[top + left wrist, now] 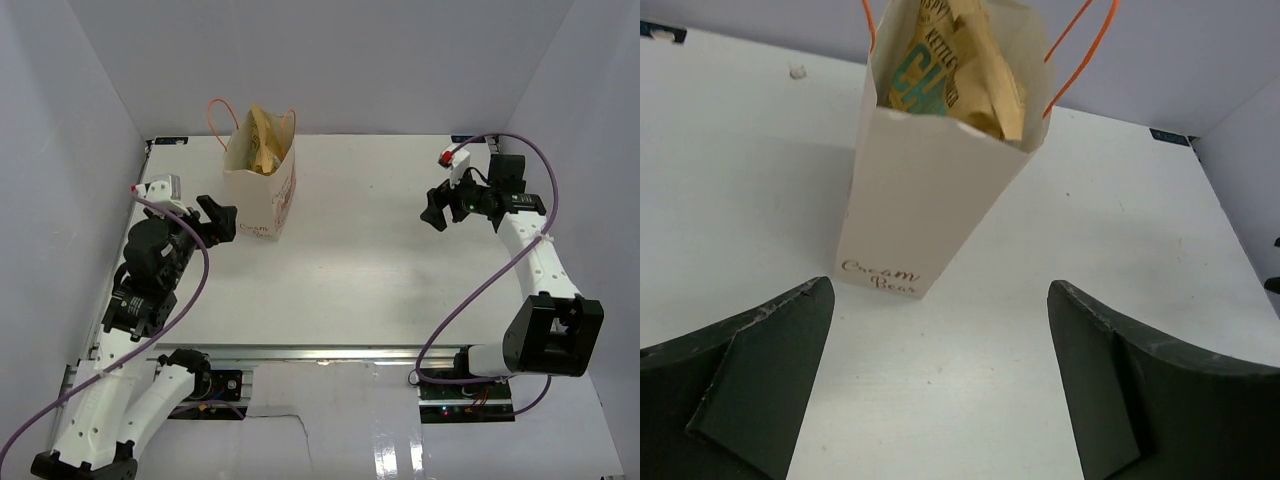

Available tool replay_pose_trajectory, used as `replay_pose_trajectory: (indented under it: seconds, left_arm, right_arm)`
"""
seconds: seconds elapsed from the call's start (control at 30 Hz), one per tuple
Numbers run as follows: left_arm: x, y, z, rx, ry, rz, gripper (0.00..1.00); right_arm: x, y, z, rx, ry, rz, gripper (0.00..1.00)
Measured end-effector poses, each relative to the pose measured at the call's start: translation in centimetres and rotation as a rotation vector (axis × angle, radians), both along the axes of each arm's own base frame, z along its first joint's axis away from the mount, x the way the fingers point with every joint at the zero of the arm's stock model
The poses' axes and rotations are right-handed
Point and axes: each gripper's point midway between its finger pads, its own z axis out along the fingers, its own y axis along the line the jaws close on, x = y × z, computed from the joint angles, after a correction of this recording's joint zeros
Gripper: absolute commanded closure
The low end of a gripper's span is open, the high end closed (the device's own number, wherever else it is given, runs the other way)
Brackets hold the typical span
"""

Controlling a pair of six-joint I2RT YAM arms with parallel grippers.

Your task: Place the snacks into the paper bag

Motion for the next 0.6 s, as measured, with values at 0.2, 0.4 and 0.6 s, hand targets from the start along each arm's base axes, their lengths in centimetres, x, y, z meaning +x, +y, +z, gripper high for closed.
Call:
replay_pose_trajectory:
  seconds: [0.2,0.4,0.6]
  left_arm:
    - [-0.6,-0.1,-5.1,-0.054,0.100,0.015,0.02]
    - [-1.0,-0.2,-5.2,-0.085,0.099,0.016,0.02]
    - [-1.0,-0.3,-5.3,-0.094,0.104,0.011,0.02]
  right_arm:
    - [1.0,-1.6,1.3,-0.040,-0.020,-0.119,0.10]
    - [2.5,-4.3,2.4,-0.088,-0.035,-0.306,0.10]
    - [2.1,-5.6,3.8,-0.104,-0.066,-0.407,0.10]
